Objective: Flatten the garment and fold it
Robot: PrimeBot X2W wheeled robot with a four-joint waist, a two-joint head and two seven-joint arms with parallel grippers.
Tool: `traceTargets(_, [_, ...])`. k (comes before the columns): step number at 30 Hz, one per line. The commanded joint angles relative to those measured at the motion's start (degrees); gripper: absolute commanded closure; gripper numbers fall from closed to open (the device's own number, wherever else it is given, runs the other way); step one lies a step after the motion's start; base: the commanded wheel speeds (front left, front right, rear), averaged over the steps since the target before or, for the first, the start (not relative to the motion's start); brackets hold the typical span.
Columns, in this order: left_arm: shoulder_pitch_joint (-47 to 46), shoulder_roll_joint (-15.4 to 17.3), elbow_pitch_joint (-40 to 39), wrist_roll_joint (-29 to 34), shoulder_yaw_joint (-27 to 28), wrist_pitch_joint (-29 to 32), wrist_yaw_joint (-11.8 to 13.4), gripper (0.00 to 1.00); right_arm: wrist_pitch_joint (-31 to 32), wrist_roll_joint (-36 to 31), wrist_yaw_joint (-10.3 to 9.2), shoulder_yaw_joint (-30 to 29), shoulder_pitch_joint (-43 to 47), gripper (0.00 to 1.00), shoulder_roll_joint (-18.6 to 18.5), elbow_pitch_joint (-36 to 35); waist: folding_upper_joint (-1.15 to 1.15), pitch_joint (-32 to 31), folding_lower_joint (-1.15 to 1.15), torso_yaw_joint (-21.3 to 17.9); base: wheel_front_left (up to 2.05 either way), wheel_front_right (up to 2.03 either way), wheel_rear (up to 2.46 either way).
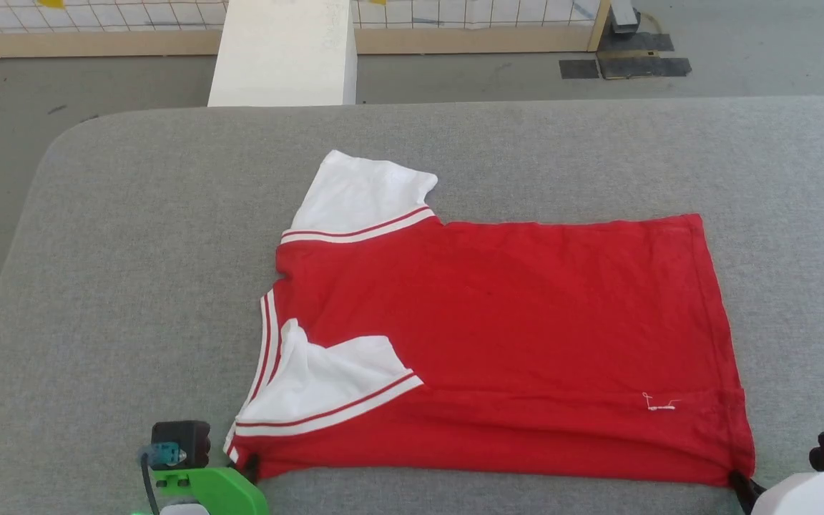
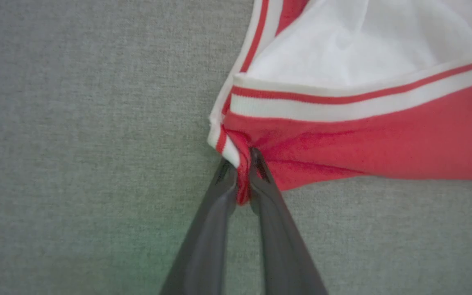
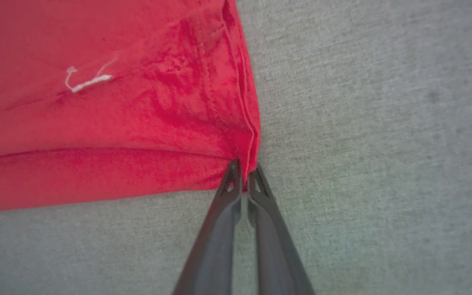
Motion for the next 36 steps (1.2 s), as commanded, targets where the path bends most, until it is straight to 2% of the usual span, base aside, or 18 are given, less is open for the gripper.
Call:
traceTargets(1, [0.90,-0.67,0.89,-0.39,-0.37,-0.10,-0.39,0.00,-1.42,0.53,-0.09,1.12,-0.35,0.73,0.30,1.59,0.00,-0.34,0.00,0.02,0.00,0.00,0.00])
traceTargets(2, [0.81,-0.74,0.85,-0.39,-0.23,-0.58,-0.48,0.00,-2.52,0.68,-0.09,1.35,-0.43,0.57,0.30,1.77,0.00,-0.57,0.00,0.03,0.00,0.00,0.00])
traceTargets(3, [0.61,-0.64,0.67,-0.17,0.03,-1.44,-0.55,0.00,-3.87,0.75,-0.09,1.86,-0.42,0.16,0.30,1.55,0.00,-0.93,0.00,0.04,0.00,0.00,0.00])
traceTargets(4, [0.47,-0.48,0.46,0.05,0.24,-2.12,-0.64,0.00,-5.07,0.87,-0.09,2.13,-0.37,0.00,0.30,1.32,0.00,-1.10,0.00,0.03,0.00,0.00,0.00])
traceTargets(12, [-3.85,2.46,-3.92,4.53,2.92,-13.57,-3.68,0.00,-19.91,1.25,-0.09,4.02,-1.60,0.00,0.30,-2.75,0.00,-1.62,0.00,-1.22,0.00,0.00,0.00])
traceTargets(15, [-7.81,3.45,-4.10,5.18,3.24,-16.17,-6.71,0.00,-25.78,0.01,-0.09,6.04,-2.96,0.00,0.30,-4.96,0.00,-0.47,0.00,-2.06,0.00,0.00,0.00])
traceTargets(20, [-18.48,5.12,-2.33,6.07,3.30,-16.07,-11.78,0.00,-33.37,-2.73,-0.09,8.14,-5.39,0.00,0.30,-8.25,0.00,3.37,0.00,-3.39,0.00,0.00,0.00])
traceTargets(25, [-33.30,6.08,2.03,6.91,2.18,-10.93,-16.88,0.00,-37.76,-5.14,-0.09,9.97,-9.47,0.00,0.30,-8.70,0.00,9.63,0.00,-5.49,0.00,0.00,0.00])
traceTargets(29, [-44.59,6.27,7.91,5.28,1.78,-3.43,-19.98,0.00,-39.24,-6.31,-0.09,12.05,-13.19,0.00,0.30,-8.38,0.00,14.61,0.00,-7.84,0.00,0.00,0.00])
traceTargets(33, [-54.08,5.92,13.64,3.48,1.32,4.61,-21.17,0.00,-39.97,-6.13,-0.09,13.69,-16.33,0.00,0.30,-7.92,0.00,18.38,0.00,-9.98,0.00,0.00,0.00])
traceTargets(36, [-59.35,5.49,17.65,2.13,1.19,11.64,-20.56,0.00,-40.33,-5.89,-0.09,14.95,-18.30,0.00,0.30,-7.55,0.00,20.71,0.00,-11.44,0.00,0.00,0.00])
